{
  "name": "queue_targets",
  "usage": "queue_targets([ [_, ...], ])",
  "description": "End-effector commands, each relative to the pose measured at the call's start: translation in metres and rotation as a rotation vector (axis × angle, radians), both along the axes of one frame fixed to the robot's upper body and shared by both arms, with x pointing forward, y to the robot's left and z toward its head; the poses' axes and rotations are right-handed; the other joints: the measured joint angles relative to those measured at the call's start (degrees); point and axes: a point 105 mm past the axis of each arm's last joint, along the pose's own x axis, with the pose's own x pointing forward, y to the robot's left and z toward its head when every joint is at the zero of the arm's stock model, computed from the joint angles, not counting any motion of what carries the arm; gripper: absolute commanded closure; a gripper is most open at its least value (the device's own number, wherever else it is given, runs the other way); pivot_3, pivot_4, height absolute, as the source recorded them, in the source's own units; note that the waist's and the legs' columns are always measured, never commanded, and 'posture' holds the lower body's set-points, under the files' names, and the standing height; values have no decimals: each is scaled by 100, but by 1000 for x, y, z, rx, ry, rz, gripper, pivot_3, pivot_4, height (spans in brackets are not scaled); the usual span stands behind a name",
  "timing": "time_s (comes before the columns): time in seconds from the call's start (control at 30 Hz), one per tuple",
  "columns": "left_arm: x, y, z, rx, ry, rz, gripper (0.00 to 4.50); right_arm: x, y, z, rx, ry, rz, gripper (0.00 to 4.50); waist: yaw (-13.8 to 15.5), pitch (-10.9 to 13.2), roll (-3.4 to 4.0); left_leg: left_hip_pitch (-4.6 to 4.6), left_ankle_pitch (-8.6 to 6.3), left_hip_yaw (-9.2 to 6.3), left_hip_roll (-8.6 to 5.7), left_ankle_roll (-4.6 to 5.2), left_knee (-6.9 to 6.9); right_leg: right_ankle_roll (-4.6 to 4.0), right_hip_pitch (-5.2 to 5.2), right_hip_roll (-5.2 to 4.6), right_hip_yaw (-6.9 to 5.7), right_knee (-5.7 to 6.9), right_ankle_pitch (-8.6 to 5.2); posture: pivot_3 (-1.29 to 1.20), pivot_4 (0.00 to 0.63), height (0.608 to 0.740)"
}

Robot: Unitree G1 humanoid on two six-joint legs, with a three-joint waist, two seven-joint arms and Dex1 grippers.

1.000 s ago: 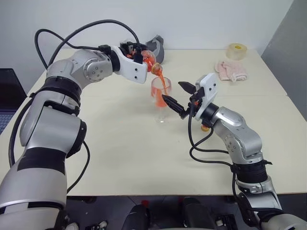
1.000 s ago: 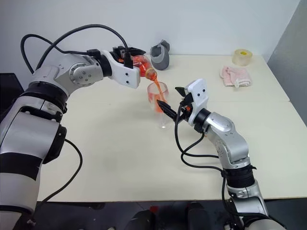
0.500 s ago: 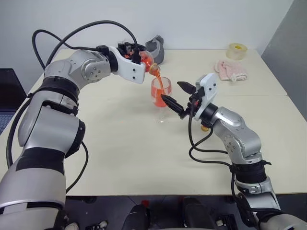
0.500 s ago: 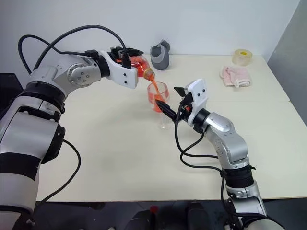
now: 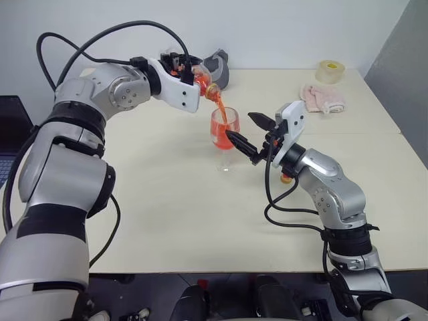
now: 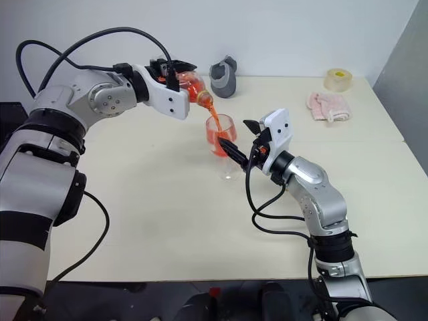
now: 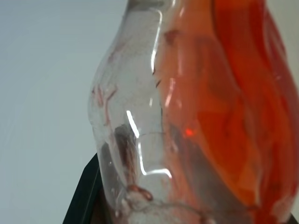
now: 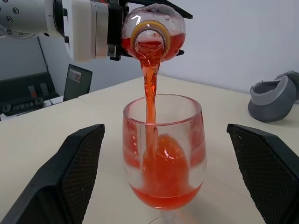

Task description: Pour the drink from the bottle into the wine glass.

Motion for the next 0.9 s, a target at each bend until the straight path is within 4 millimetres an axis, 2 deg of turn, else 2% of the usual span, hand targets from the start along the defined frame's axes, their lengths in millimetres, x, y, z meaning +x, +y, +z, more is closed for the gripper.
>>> queue_targets([
  [0.03, -4, 2, 26, -18, -78, -7, 2686, -9, -1, 18, 32, -76, 21, 0, 0, 0, 0, 0, 0, 0, 0, 0, 0, 0, -1, 0, 1, 1, 0, 0, 150, 740],
  [0.9, -4, 5, 31, -5, -102, 7, 2686, -10, 0, 15, 19, -73, 26, 0, -1, 0, 0, 0, 0, 0, -3, 1, 2, 3, -2, -2, 2, 8, -2, 0, 150, 740],
])
